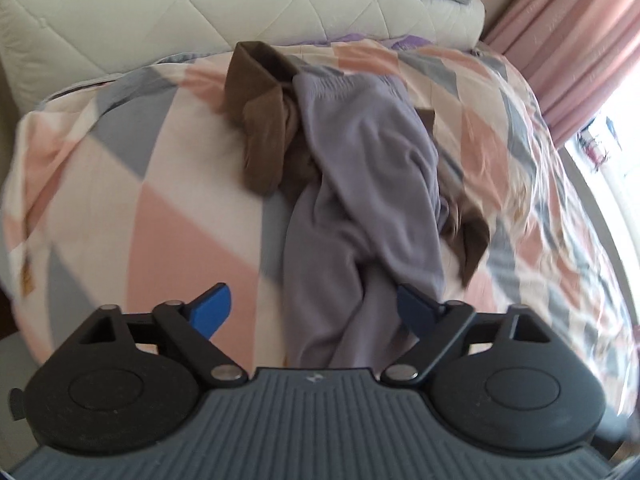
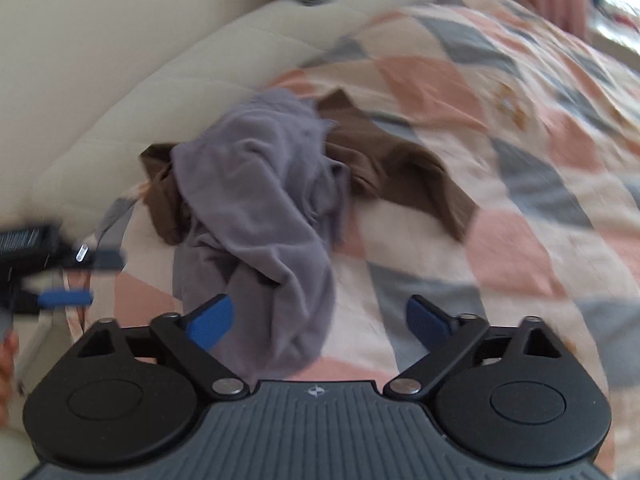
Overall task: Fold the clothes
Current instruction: 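Grasp the grey pants waistband with the right tool while the left tool grasps it too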
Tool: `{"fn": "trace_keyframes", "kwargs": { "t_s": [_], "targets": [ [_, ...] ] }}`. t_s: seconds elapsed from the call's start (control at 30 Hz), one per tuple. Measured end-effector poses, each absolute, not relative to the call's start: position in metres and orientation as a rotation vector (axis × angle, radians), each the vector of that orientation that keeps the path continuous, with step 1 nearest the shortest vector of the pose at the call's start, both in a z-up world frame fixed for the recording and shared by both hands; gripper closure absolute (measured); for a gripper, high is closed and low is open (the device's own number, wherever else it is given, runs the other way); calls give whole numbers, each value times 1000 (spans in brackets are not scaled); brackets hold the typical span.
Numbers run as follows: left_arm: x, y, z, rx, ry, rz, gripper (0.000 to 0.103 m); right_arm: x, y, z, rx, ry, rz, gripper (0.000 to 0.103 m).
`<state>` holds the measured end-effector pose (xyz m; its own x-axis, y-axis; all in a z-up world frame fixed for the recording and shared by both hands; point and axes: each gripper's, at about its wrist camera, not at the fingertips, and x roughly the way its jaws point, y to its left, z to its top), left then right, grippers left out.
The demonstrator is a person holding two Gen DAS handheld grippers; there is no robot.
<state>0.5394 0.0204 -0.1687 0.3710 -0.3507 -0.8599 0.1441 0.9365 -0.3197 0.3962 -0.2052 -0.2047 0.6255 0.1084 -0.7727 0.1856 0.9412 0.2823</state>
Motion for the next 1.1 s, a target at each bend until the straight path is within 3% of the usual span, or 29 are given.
{"fn": "trace_keyframes", "kwargs": {
  "t_s": [0.13,0.23,0.27,0.3,0.33,0.47,0.9,0.93,0.97,1.03,1.07,1.1],
  "targets": [
    [581,15,-185,-300,1189,-329,23,430,-172,-223,132,880,17,30],
    [601,13,-199,-347,1222,-321,23,451,-158,-244,34,904,30,44],
    [606,13,-204,-369,1235,-324,23,456,-155,-250,18,915,34,63],
    [611,13,-208,-392,1247,-326,23,459,-156,-255,15,926,37,89],
    [615,14,-212,-414,1258,-328,23,459,-157,-257,27,925,45,98],
    [627,16,-224,-484,1282,-338,23,433,-164,-248,136,861,100,98],
    [640,-9,-261,-495,1323,-333,22,351,-144,-234,281,940,183,98],
    [639,-9,-263,-501,1325,-342,26,348,-142,-236,281,955,191,98],
    [636,-10,-264,-500,1321,-353,46,345,-140,-239,278,973,198,98],
    [631,-13,-265,-450,1311,-363,69,346,-142,-246,282,1022,193,95],
    [628,-13,-263,-422,1294,-371,74,348,-145,-249,281,1045,164,83],
    [625,-13,-262,-400,1279,-380,76,351,-149,-250,279,1050,131,64]
  ]
}}
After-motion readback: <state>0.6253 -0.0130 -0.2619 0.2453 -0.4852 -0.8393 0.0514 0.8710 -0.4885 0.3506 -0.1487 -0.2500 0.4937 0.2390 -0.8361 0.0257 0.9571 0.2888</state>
